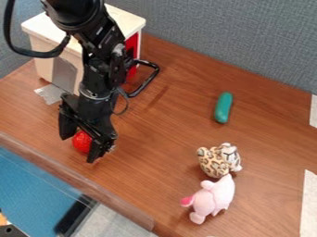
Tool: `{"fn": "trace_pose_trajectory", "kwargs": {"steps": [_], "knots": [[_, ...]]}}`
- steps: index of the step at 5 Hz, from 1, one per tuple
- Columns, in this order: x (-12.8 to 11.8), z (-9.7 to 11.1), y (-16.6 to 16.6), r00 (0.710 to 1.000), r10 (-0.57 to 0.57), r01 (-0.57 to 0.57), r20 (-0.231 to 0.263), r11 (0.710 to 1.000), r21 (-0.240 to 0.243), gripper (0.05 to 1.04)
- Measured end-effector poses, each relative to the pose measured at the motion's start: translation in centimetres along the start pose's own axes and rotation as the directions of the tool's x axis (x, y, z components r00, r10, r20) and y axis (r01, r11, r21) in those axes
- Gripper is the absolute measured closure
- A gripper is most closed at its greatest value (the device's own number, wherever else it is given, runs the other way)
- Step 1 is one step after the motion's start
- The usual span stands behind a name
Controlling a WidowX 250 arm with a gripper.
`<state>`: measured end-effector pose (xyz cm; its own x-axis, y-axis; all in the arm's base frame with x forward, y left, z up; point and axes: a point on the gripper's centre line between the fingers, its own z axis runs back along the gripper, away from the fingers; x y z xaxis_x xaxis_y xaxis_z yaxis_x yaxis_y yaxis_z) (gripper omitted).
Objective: HOLD A RED OBJECT
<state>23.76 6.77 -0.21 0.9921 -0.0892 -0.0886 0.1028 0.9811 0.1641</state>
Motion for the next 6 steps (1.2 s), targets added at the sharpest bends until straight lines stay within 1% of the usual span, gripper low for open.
{"fn": "trace_pose_trajectory", "kwargs": {"steps": [1,2,3,4,5,6], "knots": [[0.7,-0.5,0.2,1.0,0.019,-0.019,0.005,1.0,-0.017,0.133],[1.1,-0.4,0.4,0.999,0.037,-0.036,0.019,0.999,-0.021,0.259],[1.0,-0.3,0.3,0.999,0.044,-0.044,0.013,0.999,-0.028,0.272],[2.0,1.0,-0.8,0.997,0.073,-0.07,0.034,0.995,-0.066,0.293],[5.6,4.0,-2.8,0.99,0.095,-0.085,0.103,0.991,-0.102,0.293],[9.2,5.7,-5.8,0.988,0.043,-0.023,0.15,0.991,-0.135,0.293]]}}
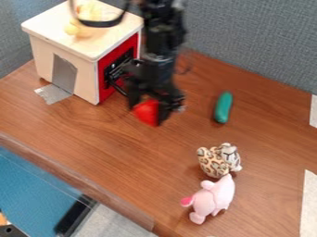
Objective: HOLD A RED OBJECT
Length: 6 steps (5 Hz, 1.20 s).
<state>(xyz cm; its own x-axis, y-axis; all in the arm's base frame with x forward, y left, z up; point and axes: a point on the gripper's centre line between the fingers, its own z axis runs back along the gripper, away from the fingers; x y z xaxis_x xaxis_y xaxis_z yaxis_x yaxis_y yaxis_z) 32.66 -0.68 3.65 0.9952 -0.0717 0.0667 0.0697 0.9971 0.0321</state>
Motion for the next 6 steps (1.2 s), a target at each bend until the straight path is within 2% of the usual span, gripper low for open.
{"fn": "trace_pose_trajectory", "kwargs": {"steps": [1,2,3,4,5,6], "knots": [[2.2,-1.2,-1.6,0.999,-0.04,0.041,0.011,0.999,-0.02,0.293],[2.4,-3.7,-1.6,0.998,-0.058,0.057,-0.04,0.998,-0.017,0.293],[2.4,-4.0,-1.6,0.997,-0.061,0.06,-0.043,0.998,-0.017,0.293],[2.3,-4.1,-1.9,0.997,-0.047,0.046,-0.053,0.999,-0.026,0.227],[2.0,-3.5,-3.1,0.997,-0.058,0.056,-0.06,0.998,-0.033,0.07],[3.1,1.6,-3.3,0.998,-0.012,0.014,0.057,0.999,-0.031,0.075]]}}
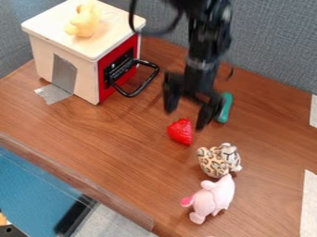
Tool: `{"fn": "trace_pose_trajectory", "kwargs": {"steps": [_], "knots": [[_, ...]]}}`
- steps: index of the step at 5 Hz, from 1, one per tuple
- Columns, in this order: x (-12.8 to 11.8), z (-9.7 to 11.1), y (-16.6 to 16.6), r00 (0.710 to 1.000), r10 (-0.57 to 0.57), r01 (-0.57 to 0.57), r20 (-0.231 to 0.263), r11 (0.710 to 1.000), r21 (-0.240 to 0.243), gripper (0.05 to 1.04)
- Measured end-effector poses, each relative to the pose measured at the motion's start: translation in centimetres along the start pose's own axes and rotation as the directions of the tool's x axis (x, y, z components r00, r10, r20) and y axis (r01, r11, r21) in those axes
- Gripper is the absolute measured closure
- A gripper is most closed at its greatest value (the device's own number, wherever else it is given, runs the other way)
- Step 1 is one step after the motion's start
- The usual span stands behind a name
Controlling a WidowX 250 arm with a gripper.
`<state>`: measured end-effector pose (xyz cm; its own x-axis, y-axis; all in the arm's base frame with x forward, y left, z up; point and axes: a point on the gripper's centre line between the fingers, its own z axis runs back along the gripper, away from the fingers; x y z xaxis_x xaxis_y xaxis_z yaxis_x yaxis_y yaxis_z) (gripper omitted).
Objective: HOLD A RED OBJECT
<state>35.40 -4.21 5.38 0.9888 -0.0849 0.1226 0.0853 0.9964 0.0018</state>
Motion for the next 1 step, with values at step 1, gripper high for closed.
{"fn": "trace_pose_trajectory", "kwargs": {"steps": [1], "knots": [[-0.16,2.29,-0.12,0.999,0.024,-0.024,0.021,0.999,0.028,0.081]]}}
